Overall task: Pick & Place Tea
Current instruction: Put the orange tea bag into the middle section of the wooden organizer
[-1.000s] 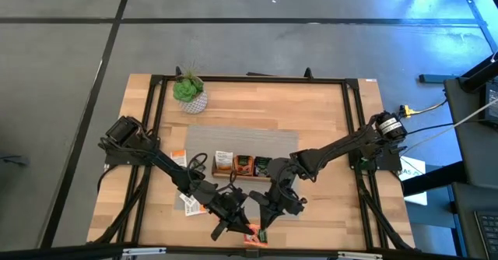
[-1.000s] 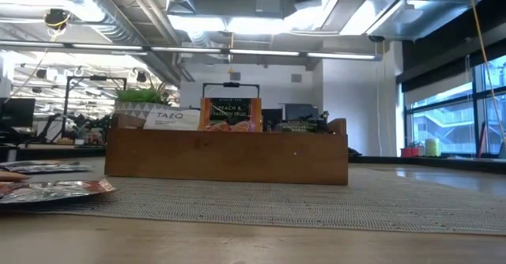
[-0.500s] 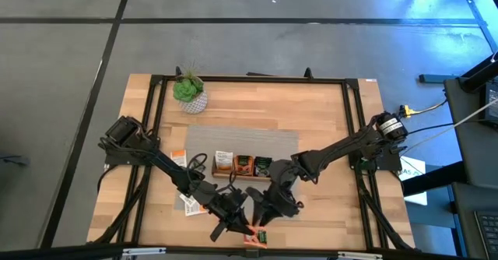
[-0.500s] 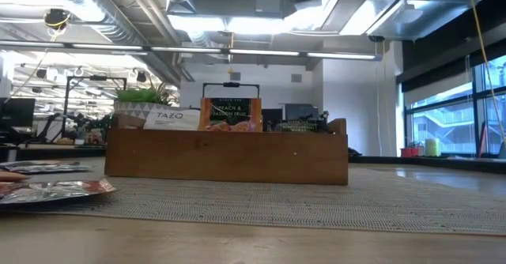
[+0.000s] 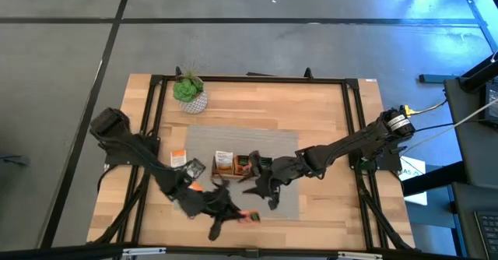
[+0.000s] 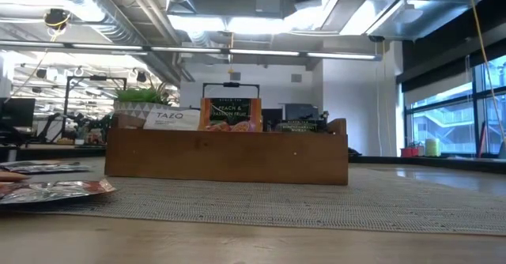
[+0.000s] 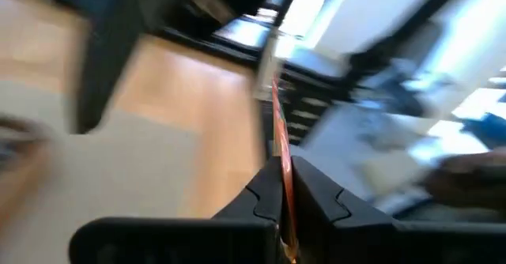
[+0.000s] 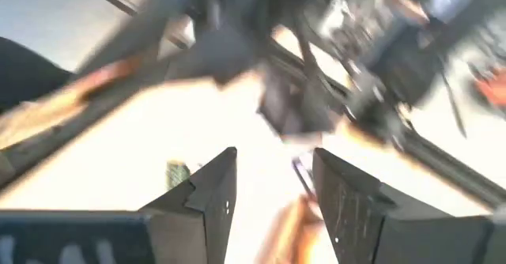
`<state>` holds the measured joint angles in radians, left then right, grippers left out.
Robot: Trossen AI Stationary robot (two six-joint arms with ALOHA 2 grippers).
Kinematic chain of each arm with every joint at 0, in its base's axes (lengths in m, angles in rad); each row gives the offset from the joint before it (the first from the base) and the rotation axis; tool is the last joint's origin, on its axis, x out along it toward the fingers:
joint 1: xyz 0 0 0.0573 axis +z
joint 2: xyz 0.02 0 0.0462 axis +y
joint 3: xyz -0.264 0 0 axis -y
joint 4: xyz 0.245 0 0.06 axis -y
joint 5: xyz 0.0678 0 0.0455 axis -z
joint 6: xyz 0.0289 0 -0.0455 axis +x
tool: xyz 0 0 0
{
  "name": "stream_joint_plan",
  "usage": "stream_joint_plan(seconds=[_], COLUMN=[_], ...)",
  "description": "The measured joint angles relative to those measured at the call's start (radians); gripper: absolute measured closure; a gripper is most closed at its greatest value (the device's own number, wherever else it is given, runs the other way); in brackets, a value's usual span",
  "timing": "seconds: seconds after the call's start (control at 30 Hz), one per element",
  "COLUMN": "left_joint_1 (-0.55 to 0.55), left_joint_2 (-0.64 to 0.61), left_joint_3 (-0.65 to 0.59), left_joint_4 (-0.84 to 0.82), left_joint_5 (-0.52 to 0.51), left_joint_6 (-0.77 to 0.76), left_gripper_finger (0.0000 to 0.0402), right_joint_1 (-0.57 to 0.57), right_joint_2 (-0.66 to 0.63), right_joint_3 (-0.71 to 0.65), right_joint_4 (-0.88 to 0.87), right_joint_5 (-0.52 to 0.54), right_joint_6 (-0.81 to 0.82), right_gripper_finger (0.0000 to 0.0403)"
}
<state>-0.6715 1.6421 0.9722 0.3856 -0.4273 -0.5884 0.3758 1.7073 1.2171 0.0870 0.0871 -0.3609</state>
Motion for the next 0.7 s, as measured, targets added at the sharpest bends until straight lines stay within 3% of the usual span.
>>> stream_joint_plan(seconds=[0.13, 0.33, 0.5, 0.7], left_joint_1=[-0.098, -0.248, -0.297, -0.288], left_joint_2=[-0.142, -0.253, -0.258, -0.252], left_joint_3=[0.000, -0.054, -0.216, -0.451], left_joint_4=[-0.214, -0.372, -0.311, -0.086], left_joint_5=[-0.316, -0.688, -0.881, -0.931], left_joint_6=[0.001, -0.067, -0.189, -0.356], left_gripper_finger=[0.0388, 0.0391, 0.0391, 0.0391], right_joint_1=[0.000, 0.001, 0.001, 0.001], right_joint_2=[0.000, 0.000, 0.000, 0.002], right_joint_3=[0.000, 0.000, 0.000, 0.000], right_joint_4=[-0.063, -0.054, -0.050, -0.063], right_joint_5=[0.098, 0.096, 0.038, 0.034], right_joint_6=[0.042, 0.026, -0.029, 0.061], right_gripper_finger=[0.0235, 0.0235, 0.0235, 0.0235])
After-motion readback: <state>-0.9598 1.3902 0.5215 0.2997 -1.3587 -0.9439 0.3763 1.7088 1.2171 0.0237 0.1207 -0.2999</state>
